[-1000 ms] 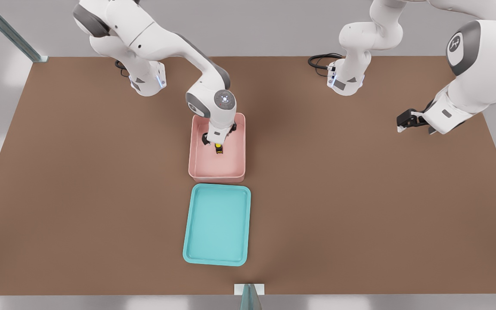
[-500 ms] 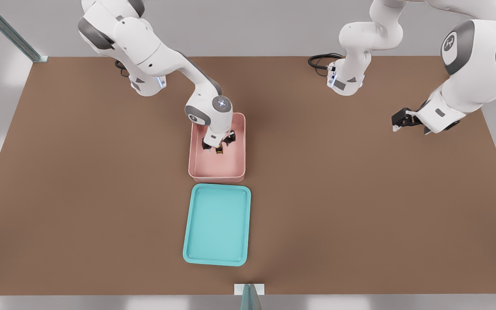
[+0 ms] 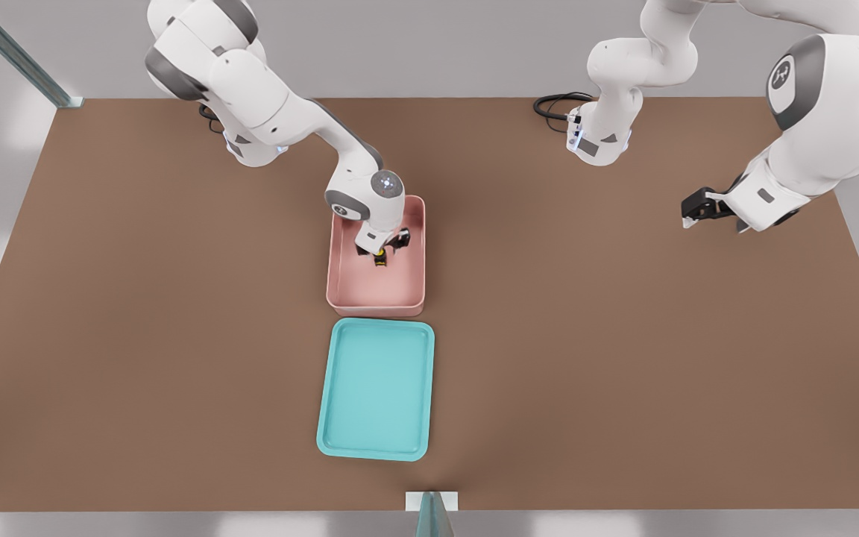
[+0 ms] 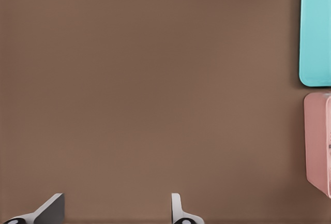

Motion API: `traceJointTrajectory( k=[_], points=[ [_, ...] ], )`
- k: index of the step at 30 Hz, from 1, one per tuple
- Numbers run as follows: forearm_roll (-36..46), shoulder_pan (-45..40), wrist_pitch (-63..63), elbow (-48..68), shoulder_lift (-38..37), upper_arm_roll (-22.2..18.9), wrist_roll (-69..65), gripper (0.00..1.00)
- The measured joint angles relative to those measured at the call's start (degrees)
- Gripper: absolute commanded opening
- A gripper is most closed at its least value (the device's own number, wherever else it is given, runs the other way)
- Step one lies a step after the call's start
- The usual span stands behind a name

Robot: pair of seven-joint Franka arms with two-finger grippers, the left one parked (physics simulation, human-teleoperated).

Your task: The left arm remains still, and the right arm places the button from the box into the tray

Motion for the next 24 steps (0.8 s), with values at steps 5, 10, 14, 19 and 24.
traceJointTrajectory(
  k=[5,10,14,19,24],
  points=[
    [-0.04,-0.17,0.63,0.35,-0.23,-0.39,1.88,0.42],
    [0.55,-1.60,0.83,1.45,-3.08,-0.55,3.15,0.34],
    [1.37,-4.15,0.11,0.88,-10.48,1.01,3.89,0.34],
    [2.54,-5.12,-1.90,20.96,-0.89,-1.57,4.28,0.34],
    [2.34,-3.84,-2.75,48.30,24.18,-6.89,2.51,0.34]
  ],
)
